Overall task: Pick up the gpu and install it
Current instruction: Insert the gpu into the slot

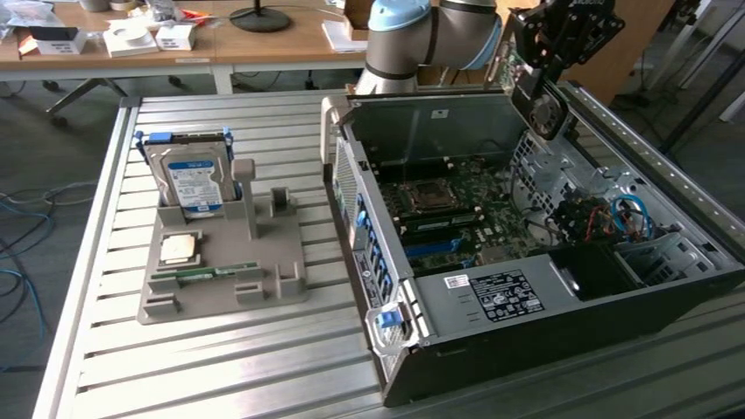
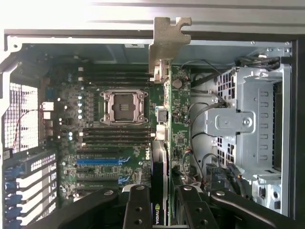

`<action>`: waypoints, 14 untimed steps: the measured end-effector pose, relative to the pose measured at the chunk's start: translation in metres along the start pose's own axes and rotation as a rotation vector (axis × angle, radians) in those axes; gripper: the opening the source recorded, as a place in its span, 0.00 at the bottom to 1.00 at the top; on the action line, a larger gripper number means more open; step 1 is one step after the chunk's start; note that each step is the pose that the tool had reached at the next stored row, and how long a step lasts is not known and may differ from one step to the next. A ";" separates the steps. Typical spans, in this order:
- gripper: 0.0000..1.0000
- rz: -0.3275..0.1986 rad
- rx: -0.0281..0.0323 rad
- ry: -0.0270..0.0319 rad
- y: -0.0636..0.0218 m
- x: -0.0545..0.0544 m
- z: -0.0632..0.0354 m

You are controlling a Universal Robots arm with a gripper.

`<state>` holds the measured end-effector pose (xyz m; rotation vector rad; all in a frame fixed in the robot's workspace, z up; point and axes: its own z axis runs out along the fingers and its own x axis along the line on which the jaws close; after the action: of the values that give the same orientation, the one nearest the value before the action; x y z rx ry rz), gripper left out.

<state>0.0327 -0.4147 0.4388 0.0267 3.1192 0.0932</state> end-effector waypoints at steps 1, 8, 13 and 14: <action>0.27 -0.014 -0.0003 0.0008 0.0000 0.000 0.0000; 0.27 -0.135 -0.0017 0.0081 0.0000 0.000 0.0001; 0.27 -0.219 -0.0028 0.0132 0.0000 0.000 0.0003; 0.27 -0.235 -0.0030 0.0141 0.0000 0.000 0.0004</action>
<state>0.0327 -0.4147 0.4384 -0.3412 3.1078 0.0937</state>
